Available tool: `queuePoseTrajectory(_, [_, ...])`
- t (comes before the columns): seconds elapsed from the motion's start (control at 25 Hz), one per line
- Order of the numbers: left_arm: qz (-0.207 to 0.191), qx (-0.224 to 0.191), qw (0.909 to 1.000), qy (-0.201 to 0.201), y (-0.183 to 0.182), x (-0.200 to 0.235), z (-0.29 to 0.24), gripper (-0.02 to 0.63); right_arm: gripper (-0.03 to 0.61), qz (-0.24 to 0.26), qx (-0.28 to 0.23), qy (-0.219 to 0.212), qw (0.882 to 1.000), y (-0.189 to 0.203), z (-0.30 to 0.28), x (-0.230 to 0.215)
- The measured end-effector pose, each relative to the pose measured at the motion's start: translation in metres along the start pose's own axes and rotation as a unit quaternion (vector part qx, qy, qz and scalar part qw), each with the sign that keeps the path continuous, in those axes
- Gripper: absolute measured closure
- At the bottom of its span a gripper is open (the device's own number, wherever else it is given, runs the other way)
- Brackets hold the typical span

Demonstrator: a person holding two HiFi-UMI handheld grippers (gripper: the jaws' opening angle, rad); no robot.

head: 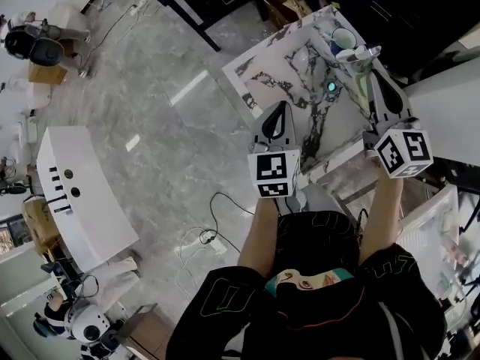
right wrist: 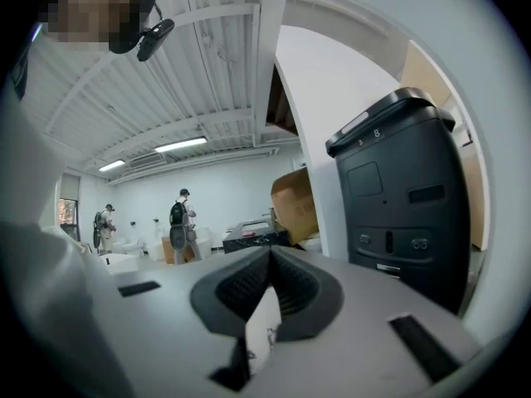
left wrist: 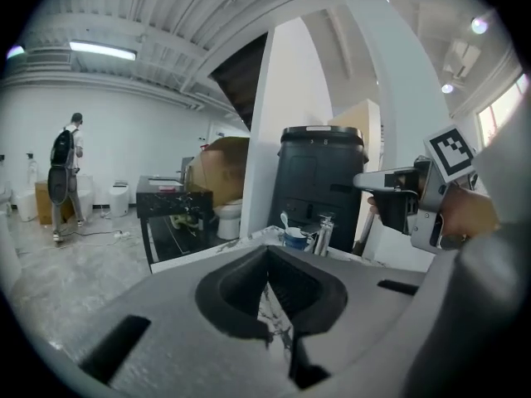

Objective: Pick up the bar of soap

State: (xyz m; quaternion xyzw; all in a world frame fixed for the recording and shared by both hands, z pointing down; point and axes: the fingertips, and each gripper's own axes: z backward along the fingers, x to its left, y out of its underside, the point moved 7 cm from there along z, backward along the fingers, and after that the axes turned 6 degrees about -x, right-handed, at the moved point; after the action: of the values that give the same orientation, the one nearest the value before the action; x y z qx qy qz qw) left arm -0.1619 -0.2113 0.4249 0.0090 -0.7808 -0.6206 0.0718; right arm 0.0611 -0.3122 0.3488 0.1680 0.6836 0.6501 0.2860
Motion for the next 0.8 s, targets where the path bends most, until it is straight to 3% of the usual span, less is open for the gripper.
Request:
queuePoseTrajectory(0.32, [0.001,0.038,0.9962,0.078,0.021,-0.034,-0.045,0.606,0.572,-0.001,0.023,0.078,0.997,0.014,0.021,-0.043])
queuePoseTrajectory(0.8, [0.003,0.073,0.9858,0.151,0.044,-0.07,-0.087,0.605,0.572,0.029,0.097,0.139,0.985,0.051,0.035,-0.09])
